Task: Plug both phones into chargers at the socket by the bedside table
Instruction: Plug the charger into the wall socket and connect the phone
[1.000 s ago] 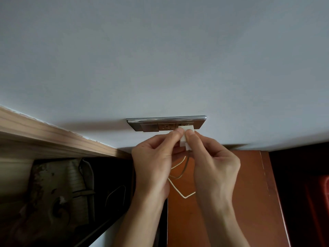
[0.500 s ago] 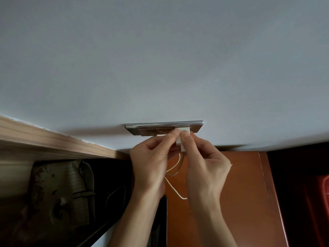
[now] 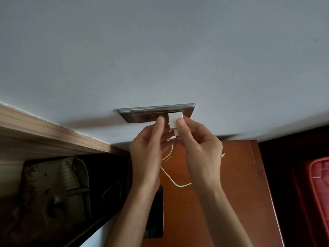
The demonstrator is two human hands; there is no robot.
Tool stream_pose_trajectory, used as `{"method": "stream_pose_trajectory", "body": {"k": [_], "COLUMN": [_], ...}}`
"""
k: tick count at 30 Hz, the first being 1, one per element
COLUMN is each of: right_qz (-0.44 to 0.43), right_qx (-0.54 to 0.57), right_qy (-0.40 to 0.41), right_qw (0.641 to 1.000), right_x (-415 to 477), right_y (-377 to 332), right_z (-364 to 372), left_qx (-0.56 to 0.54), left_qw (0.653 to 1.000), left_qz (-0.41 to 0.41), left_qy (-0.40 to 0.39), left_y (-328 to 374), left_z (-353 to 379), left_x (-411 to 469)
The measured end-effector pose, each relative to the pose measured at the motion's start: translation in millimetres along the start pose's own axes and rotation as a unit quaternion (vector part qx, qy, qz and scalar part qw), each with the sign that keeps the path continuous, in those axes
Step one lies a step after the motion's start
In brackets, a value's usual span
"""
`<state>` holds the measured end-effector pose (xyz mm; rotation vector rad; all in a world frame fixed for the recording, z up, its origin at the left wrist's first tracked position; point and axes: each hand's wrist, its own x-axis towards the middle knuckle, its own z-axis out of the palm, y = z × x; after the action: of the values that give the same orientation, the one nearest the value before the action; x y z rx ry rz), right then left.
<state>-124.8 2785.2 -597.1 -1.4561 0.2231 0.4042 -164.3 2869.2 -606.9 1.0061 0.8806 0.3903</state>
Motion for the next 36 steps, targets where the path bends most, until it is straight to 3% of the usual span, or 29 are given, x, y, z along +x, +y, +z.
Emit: {"method": "stream_pose_trajectory", "body": {"k": [12, 16, 20, 27, 31, 36], "right_qz": [0.009, 0.058, 0.080, 0.102, 0.101, 0.097], "right_qx": [-0.091, -0.155, -0.249, -0.286, -0.294, -0.281], "right_qy": [-0.086, -0.102, -0.126, -0.054, -0.063, -0.045], "right_qw": [0.992, 0.981, 0.957, 0.951, 0.949, 0.954], "right_x": [-36, -53, -74, -119, -148, -176], "right_y": [57, 90, 117, 162, 182, 206], "right_z": [-27, -42, -50, -69, -83, -106], "left_qx": [0.265, 0.308, 0.338, 0.386, 0.362, 0.331], "left_qw": [0.960, 0.947, 0.937, 0.916, 0.926, 0.938], "left_qz": [0.044, 0.033, 0.013, 0.075, 0.070, 0.096], "left_qy": [-0.079, -0.086, -0.090, -0.075, -0.078, -0.025], "left_y": [-74, -97, -114, -129, -146, -161], "left_z": [-62, -87, -111, -140, -147, -141], "left_x": [-34, -48, -60, -85, -102, -117]}}
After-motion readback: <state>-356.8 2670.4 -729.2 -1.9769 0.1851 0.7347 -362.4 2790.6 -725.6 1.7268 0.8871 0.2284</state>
